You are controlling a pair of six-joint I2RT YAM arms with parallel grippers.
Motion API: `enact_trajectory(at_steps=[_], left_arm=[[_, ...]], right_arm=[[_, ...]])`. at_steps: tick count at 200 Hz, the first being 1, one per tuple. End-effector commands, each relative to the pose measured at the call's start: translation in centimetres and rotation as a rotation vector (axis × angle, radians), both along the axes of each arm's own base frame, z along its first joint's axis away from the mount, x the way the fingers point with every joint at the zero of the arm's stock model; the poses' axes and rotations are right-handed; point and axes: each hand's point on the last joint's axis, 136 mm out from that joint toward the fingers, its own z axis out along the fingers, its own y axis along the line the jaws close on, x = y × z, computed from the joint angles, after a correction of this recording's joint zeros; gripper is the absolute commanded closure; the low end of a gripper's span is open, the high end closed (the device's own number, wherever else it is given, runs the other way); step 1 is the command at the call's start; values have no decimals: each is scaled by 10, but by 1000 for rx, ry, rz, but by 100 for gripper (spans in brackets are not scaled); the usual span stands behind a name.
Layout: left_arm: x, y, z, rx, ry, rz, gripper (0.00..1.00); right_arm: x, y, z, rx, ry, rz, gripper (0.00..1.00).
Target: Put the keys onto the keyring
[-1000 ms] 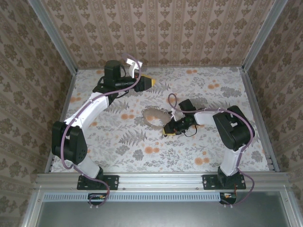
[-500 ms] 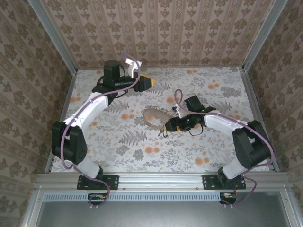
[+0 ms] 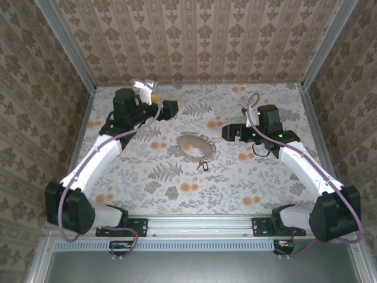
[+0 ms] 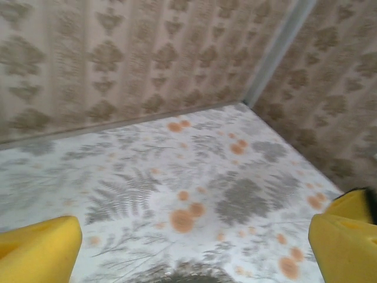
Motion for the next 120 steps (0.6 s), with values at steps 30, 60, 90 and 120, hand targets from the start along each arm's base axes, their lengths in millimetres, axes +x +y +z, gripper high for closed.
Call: enact_trajectory(at_steps=[30,60,90,120], left_arm=[[-9,77,5,324,-319,410,0],[-13,129,-24,399,-294,599,0],[-14,173,-72,450,-214,715,0],[-16,203,-132,509,-141,780,0]], right_arm=[[43,-98,30,-144,-258,-473,0],[49,-137,23,-199,-326,-675,0],[50,-157,-2,-321,-289,-694,0],[48,-173,-22,-374,-295,-725,0]])
